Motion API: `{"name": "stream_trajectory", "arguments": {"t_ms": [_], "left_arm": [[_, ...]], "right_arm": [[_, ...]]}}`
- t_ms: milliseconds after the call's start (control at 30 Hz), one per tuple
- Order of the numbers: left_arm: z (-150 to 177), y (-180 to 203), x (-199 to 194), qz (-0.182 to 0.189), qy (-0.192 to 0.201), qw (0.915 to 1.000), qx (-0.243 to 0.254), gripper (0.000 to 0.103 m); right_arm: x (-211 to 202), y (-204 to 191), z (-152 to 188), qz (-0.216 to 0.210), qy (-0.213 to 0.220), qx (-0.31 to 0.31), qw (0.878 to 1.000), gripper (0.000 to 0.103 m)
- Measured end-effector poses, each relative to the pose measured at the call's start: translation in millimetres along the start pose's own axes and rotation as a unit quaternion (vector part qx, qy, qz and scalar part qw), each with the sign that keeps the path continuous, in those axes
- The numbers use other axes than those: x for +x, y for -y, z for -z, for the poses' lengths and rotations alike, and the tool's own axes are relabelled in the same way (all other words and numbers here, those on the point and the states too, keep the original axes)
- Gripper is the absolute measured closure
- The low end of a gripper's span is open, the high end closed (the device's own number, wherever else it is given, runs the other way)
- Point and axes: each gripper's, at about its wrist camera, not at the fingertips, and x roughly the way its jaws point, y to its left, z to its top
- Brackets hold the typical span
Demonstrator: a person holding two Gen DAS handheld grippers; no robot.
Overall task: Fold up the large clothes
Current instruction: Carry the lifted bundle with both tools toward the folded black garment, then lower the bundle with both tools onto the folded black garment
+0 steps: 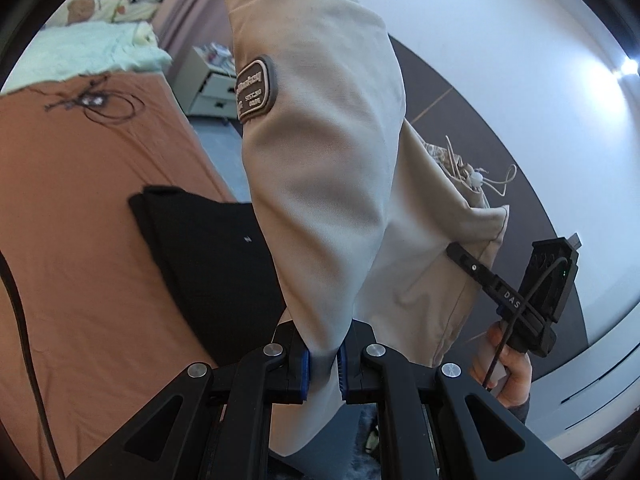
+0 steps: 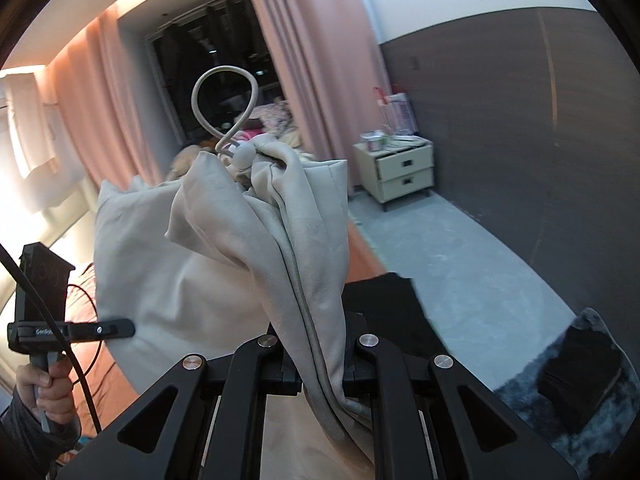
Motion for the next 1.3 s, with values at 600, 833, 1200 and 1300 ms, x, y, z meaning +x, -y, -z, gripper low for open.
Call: {"name": "stream_trajectory", "arguments": {"t_ms": [600,833,1200,1300], "left_arm": [[-51,-89,112,-0.042,-0.070,0.9957,-0.045,0.092],[-70,-126,152,-0.072,-0.098,0.9917,-0.040,0.091],[-88,-187,198,-0.146,-0.145,0.9784,-0.022,0.068],[-91,-197,187,-0.156,-0.121,0.9801,-0.022,0.051]], "right_arm": [[120,-68,-27,0.061,-0.072,0.025,0.995,0.096],[183,-81,-43,0.086,-0.106,0.030,0.990,0.096],[262,-49,-84,0.168,-0.154,0.058,0.972,0.058],[246,-47,-100,0.149,-0.123,0.081,0.978,0.052]]}}
